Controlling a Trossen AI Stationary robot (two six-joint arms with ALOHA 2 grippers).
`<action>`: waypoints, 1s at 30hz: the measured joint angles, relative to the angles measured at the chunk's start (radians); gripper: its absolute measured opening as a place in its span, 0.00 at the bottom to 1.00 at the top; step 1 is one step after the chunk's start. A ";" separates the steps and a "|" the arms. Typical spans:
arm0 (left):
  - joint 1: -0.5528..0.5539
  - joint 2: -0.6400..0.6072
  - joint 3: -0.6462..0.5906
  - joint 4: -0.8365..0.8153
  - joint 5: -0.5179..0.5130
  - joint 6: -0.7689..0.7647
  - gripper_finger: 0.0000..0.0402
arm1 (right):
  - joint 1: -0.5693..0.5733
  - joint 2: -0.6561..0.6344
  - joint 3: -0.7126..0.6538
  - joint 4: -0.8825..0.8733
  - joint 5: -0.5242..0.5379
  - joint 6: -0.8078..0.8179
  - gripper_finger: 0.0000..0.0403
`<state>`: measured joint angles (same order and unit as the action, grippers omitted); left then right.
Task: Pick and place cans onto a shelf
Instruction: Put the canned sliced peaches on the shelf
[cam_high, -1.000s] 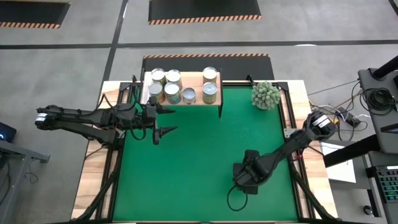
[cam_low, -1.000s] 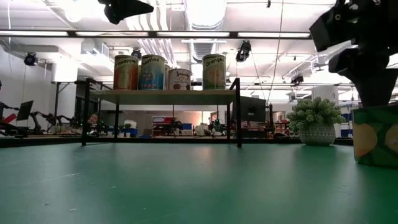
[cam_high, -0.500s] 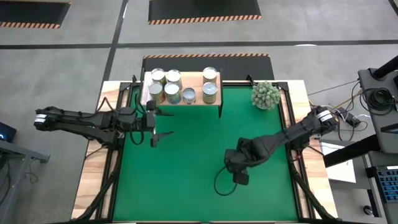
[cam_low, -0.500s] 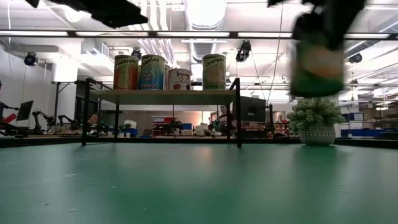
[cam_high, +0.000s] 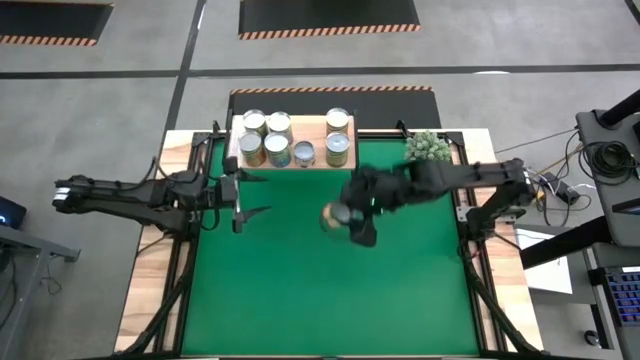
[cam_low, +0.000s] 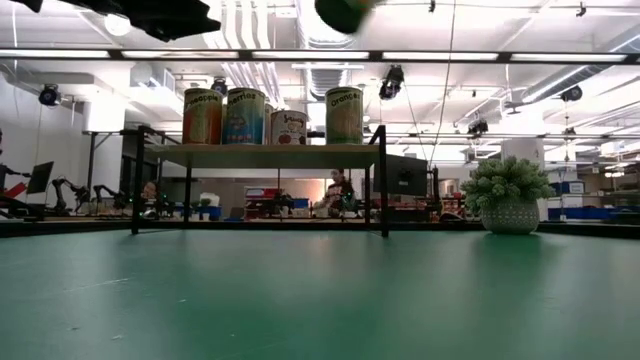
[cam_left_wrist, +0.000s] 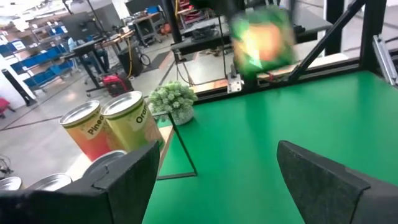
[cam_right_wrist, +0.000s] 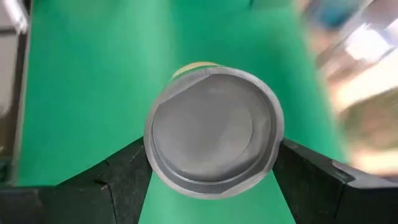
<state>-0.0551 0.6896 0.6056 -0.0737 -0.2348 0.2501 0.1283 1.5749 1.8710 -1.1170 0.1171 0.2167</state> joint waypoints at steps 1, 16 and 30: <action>0.000 -0.003 0.000 0.000 0.000 -0.003 0.76 | -0.018 0.007 0.038 0.003 0.013 -0.037 0.71; 0.000 -0.002 0.000 -0.002 -0.002 -0.023 0.76 | -0.235 0.234 0.469 0.037 0.014 -0.482 0.70; 0.000 0.005 0.000 -0.001 -0.002 -0.028 0.76 | -0.465 0.366 0.476 0.288 0.016 -0.569 0.71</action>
<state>-0.0554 0.6949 0.6056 -0.0751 -0.2372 0.2218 -0.3368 1.9409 2.3470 -0.8289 0.1330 -0.3523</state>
